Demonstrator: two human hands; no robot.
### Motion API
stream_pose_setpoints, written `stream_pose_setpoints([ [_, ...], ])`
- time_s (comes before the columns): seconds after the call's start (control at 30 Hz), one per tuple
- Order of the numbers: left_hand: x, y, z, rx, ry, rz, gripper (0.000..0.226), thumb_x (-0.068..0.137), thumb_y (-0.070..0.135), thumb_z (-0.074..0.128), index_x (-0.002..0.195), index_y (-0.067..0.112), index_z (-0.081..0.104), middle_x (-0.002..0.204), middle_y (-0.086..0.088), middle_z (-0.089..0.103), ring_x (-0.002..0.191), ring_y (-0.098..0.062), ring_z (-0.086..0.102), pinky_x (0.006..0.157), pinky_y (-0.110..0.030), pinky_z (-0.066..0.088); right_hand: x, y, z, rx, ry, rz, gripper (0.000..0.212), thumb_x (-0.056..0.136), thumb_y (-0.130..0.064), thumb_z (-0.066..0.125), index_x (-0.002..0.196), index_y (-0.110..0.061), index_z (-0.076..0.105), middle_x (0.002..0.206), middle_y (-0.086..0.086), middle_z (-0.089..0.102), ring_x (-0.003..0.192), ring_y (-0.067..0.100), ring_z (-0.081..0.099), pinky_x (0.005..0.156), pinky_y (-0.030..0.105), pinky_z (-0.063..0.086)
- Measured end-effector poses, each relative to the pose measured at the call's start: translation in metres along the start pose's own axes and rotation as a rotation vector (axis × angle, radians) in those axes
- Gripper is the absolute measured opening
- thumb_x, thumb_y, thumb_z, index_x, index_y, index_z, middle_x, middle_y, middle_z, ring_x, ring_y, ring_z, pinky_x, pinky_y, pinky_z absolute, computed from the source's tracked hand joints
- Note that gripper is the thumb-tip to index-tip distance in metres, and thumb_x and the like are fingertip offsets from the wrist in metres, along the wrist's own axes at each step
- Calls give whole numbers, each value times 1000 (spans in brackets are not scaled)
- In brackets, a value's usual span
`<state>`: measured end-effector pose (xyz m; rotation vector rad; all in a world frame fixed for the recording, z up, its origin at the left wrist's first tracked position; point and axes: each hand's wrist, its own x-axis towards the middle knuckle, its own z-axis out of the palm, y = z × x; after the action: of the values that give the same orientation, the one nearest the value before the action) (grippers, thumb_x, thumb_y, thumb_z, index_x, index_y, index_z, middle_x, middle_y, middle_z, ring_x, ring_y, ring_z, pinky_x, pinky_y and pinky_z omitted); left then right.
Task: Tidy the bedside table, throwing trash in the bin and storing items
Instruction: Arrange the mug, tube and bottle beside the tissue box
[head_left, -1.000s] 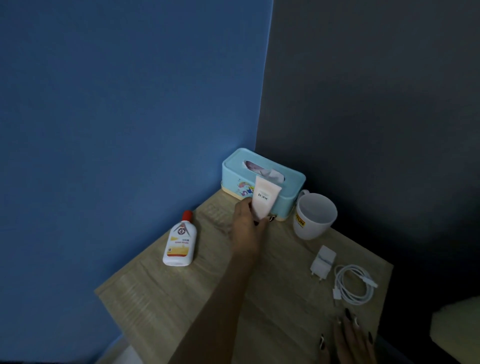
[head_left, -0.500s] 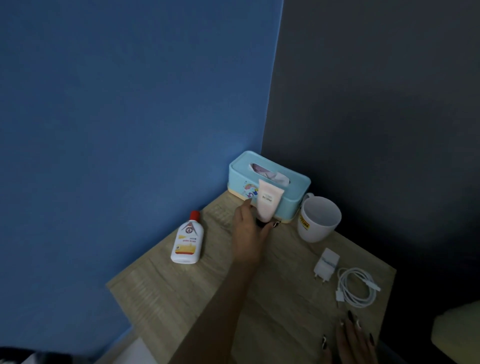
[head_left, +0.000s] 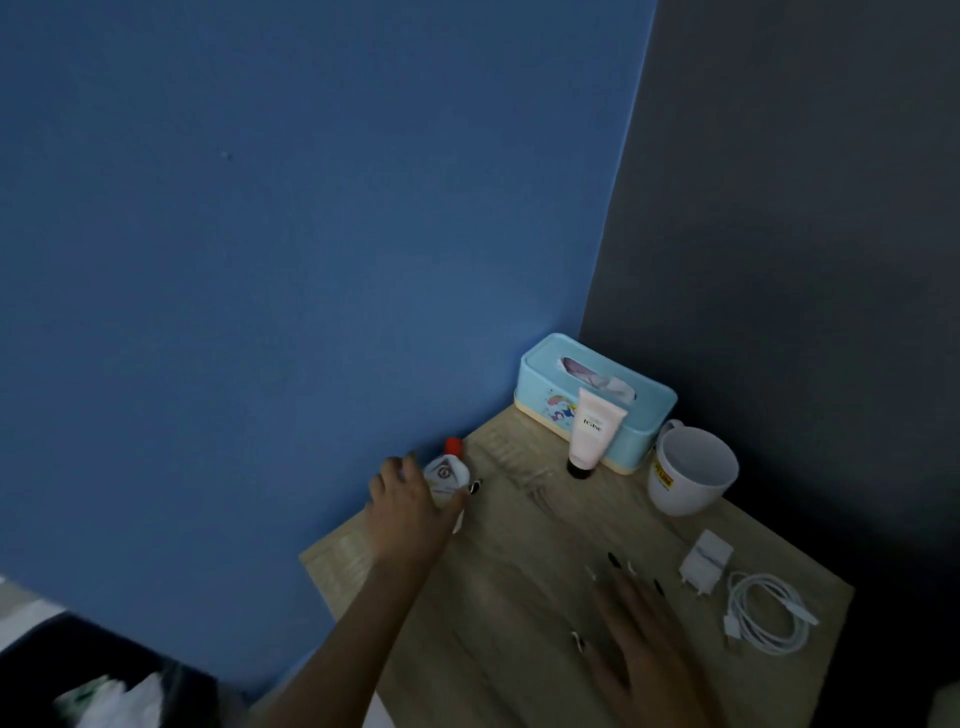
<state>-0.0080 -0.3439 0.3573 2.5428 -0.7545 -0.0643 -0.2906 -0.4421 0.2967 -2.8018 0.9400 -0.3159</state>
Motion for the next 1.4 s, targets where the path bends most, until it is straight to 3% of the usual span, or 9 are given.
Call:
stream_pose_setpoints([
  [0.07, 2, 6, 3, 74, -55, -56, 86, 75, 69, 55, 135, 10, 35, 134, -12, 40, 121, -31, 41, 92, -41, 42, 28, -25, -8, -40, -18, 18, 66, 93, -64, 25, 139, -22, 47, 144, 8, 50, 133, 28, 44, 111, 39, 22],
  [0.17, 5, 15, 12, 135, -86, -78, 89, 73, 77, 49, 130, 11, 36, 127, -12, 42, 118, -29, 43, 92, -40, 42, 36, -34, -9, -41, -250, 36, 69, 95, -63, 18, 138, -20, 50, 144, 10, 49, 132, 31, 46, 114, 42, 26],
  [0.4, 14, 16, 26, 219, -78, -86, 71, 82, 58, 54, 127, 4, 39, 126, -14, 42, 116, -29, 45, 88, -37, 44, 32, -32, 0, -4, -122, 0, 64, 94, -61, 27, 144, -23, 42, 156, 5, 29, 143, 21, 20, 116, 39, 16],
  [0.53, 18, 25, 30, 97, -83, -122, 70, 80, 51, 60, 126, 1, 42, 125, -17, 43, 115, -32, 45, 90, -40, 43, 32, -34, 1, 74, -70, -10, 59, 95, -56, 32, 142, -23, 45, 155, 5, 33, 143, 22, 27, 115, 40, 21],
  [0.67, 27, 52, 35, -127, 21, 9, 64, 72, 34, 74, 118, -1, 47, 114, -20, 49, 103, -37, 52, 83, -42, 44, 32, -30, 8, 107, -17, -31, 56, 90, -49, 47, 137, -21, 52, 151, 7, 40, 139, 26, 39, 112, 44, 28],
  [0.8, 38, 80, 49, -348, 82, 130, 59, 74, 24, 74, 121, 1, 47, 114, -16, 49, 100, -31, 55, 79, -36, 49, 32, -27, 16, 130, 44, -30, 59, 92, -54, 33, 133, -18, 57, 146, 8, 47, 135, 26, 43, 113, 40, 26],
  [0.93, 50, 97, 66, -443, 79, 169, 59, 79, 26, 72, 126, 4, 45, 121, -13, 48, 107, -24, 51, 78, -21, 36, 35, -25, 24, 123, 99, -44, 60, 92, -54, 36, 132, -16, 58, 145, 10, 48, 134, 27, 44, 109, 43, 31],
  [1.17, 69, 107, 80, -547, 55, 205, 61, 80, 21, 71, 131, 8, 40, 127, -10, 43, 112, -21, 50, 85, -19, 35, 35, -25, 25, 106, 144, -40, 60, 92, -53, 33, 128, -14, 62, 139, 9, 55, 131, 25, 48, 105, 44, 35],
  [1.4, 71, 106, 86, -571, 51, 229, 65, 79, 20, 73, 133, 9, 38, 131, -10, 42, 116, -20, 50, 91, -21, 36, 33, -25, 23, 103, 83, -30, 60, 91, -54, 37, 137, -19, 53, 148, 6, 44, 139, 26, 39, 109, 44, 32],
])
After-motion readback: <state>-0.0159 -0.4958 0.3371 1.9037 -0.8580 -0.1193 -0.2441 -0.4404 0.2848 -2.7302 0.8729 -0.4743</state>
